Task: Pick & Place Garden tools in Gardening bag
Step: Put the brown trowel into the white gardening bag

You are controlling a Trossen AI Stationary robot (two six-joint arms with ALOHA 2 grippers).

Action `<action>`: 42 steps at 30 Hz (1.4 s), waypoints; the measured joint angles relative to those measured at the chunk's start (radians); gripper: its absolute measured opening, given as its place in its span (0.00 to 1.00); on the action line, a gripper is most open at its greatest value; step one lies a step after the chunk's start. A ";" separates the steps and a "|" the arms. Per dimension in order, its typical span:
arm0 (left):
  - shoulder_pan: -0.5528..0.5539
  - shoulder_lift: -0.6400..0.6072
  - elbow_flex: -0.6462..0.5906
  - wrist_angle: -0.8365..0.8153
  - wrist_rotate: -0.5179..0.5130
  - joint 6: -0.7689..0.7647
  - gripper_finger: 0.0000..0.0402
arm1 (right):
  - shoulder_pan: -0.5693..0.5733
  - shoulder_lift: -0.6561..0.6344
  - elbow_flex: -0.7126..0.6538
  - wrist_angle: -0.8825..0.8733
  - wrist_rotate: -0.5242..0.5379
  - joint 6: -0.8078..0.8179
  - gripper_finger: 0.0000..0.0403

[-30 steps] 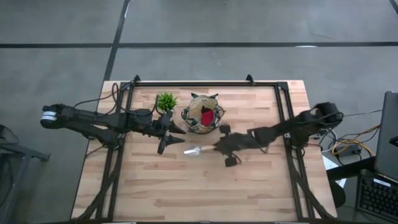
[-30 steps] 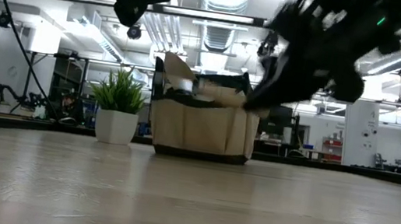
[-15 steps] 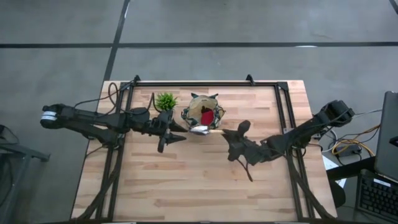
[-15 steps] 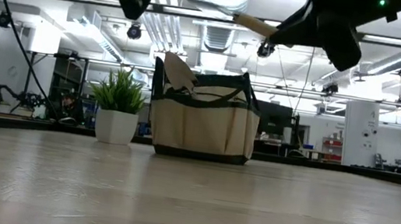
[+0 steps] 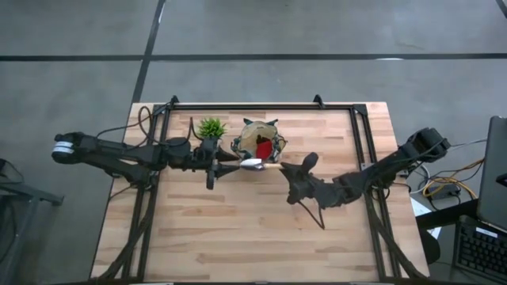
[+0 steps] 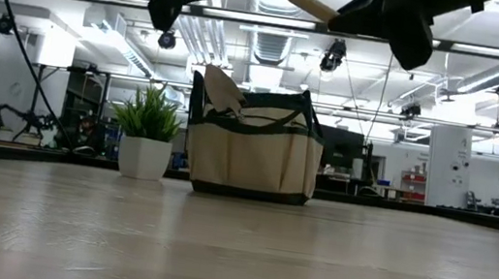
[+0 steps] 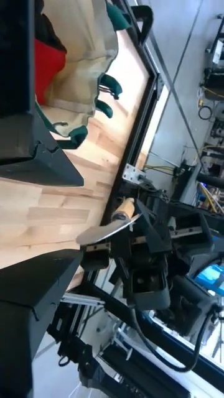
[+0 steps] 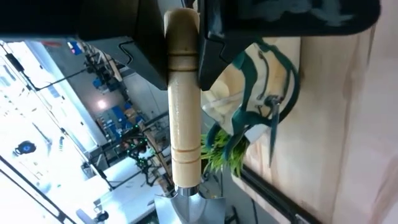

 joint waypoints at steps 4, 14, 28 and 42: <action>0.000 0.017 0.000 0.067 0.000 -0.005 0.45 | -0.012 0.000 0.000 0.002 -0.001 0.002 0.13; 0.000 0.112 0.000 0.166 -0.021 -0.007 0.43 | -0.021 0.000 0.003 0.008 -0.017 -0.003 0.13; 0.000 0.183 0.000 0.260 -0.014 0.021 0.06 | -0.040 0.000 0.003 0.005 -0.060 0.011 0.14; 0.000 0.116 0.000 0.158 -0.016 0.194 0.01 | -0.038 -0.054 0.003 -0.003 -0.185 0.118 0.39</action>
